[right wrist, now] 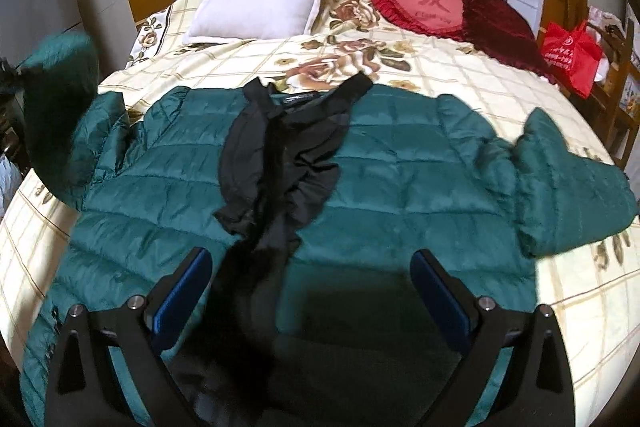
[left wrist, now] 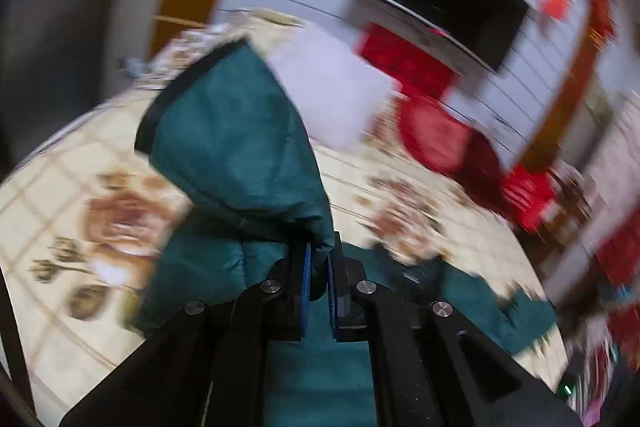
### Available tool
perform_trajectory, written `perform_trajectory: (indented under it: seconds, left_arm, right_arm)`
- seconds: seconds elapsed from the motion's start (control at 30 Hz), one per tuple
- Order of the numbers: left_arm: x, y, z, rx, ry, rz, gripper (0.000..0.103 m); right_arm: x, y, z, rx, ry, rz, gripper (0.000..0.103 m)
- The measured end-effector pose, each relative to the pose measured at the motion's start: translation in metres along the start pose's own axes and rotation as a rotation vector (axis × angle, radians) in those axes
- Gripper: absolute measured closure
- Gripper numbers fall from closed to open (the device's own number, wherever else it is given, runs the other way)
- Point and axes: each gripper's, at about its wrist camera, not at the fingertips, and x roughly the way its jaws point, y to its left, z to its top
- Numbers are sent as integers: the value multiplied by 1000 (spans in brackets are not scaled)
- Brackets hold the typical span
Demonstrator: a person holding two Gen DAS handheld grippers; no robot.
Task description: Fold large clothes
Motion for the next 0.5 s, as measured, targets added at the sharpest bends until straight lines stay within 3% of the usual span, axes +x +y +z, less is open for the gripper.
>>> perform_trajectory:
  seconds: [0.13, 0.23, 0.4, 0.5]
  left_arm:
    - [15, -66, -31, 79, 100, -123, 88]
    - [35, -105, -57, 134, 171, -174, 88]
    - [79, -151, -110, 174, 303, -194, 88]
    - [97, -169, -133, 226, 341, -171, 88]
  right_arm:
    - [-13, -25, -5, 16, -13, -27, 2]
    - [-18, -46, -9, 36, -18, -58, 2]
    - [-14, -82, -16, 129, -15, -66, 2]
    - [-8, -99, -19, 165, 6, -65, 2]
